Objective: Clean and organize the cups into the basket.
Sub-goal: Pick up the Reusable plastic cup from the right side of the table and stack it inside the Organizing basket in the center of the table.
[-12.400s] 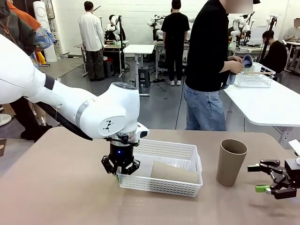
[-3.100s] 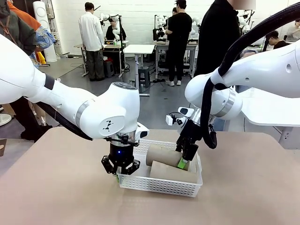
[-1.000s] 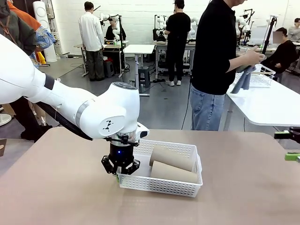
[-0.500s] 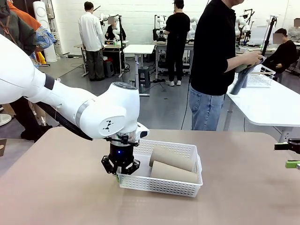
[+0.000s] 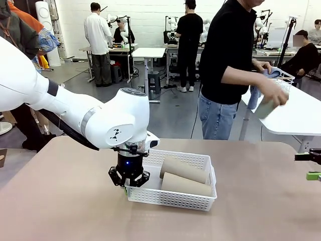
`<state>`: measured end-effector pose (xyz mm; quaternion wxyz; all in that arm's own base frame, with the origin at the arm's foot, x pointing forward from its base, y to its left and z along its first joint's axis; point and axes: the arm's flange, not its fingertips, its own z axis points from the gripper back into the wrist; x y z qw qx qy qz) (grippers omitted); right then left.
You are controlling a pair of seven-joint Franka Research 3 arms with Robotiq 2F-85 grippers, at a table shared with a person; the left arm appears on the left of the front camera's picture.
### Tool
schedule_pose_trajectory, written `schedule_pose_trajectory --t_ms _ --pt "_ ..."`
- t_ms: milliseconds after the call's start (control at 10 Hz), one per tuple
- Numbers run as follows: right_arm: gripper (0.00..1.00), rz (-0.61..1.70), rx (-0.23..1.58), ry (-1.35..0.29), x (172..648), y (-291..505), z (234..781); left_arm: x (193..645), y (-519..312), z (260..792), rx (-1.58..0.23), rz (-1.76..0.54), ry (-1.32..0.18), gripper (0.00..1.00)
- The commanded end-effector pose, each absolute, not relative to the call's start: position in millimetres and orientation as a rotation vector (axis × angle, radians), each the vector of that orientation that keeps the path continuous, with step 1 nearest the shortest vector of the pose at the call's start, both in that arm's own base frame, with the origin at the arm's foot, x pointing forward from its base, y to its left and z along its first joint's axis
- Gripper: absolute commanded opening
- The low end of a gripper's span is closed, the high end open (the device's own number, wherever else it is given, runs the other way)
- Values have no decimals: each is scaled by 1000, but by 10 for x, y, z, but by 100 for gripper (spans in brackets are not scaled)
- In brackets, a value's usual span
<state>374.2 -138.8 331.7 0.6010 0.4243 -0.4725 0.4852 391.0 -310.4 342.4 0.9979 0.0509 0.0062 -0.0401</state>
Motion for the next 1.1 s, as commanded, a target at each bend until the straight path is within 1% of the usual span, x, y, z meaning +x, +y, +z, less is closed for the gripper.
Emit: schedule_pose_trajectory --t_ms 0,1000 --pt "100 1124 987 -1100 3703 -1368 3318 3895 -3097 3405 112 -79 18 0" --pt "100 1124 987 -1100 3703 -1368 3318 3895 -3097 3405 112 -79 18 0"
